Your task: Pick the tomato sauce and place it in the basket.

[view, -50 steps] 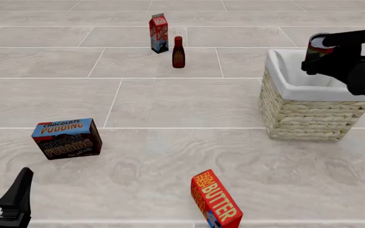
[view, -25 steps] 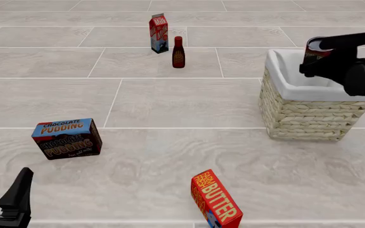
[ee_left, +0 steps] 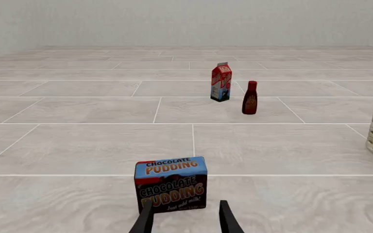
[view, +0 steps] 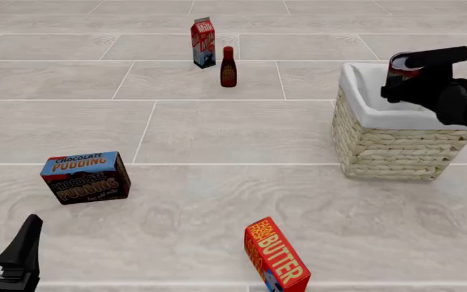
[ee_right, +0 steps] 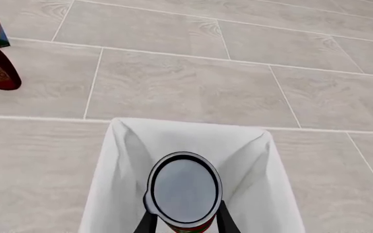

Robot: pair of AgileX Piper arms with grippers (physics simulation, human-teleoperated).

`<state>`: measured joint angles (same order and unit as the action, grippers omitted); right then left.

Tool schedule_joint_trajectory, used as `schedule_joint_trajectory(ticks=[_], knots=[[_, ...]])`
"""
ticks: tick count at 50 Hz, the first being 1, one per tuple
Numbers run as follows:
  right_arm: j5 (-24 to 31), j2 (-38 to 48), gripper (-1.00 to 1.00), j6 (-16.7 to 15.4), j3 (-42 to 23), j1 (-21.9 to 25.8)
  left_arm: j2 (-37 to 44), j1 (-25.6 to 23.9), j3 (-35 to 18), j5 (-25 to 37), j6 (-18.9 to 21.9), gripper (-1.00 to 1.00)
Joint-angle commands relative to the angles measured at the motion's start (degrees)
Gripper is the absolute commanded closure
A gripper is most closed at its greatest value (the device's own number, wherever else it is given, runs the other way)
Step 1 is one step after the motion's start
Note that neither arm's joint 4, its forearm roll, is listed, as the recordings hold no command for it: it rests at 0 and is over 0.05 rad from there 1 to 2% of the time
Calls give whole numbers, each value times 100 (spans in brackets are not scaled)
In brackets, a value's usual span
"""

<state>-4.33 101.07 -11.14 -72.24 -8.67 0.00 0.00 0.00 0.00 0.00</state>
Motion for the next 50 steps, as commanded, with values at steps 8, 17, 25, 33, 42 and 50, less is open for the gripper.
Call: schedule_joint_trajectory(ticks=[8, 17, 25, 33, 42, 50], knots=[[0, 122, 100, 61, -76, -2, 0, 0, 0, 0, 0, -100], [20, 158, 100, 48, -110, -20, 0, 0, 0, 0, 0, -100], [45, 232, 100, 95, -168, -7, 0, 0, 0, 0, 0, -100], [37, 270, 100, 110, -183, -9, 0, 0, 0, 0, 0, -100], [3, 313, 100, 143, -182, -16, 0, 0, 0, 0, 0, -100], [-13, 360, 100, 203, -178, -14, 0, 0, 0, 0, 0, -100]])
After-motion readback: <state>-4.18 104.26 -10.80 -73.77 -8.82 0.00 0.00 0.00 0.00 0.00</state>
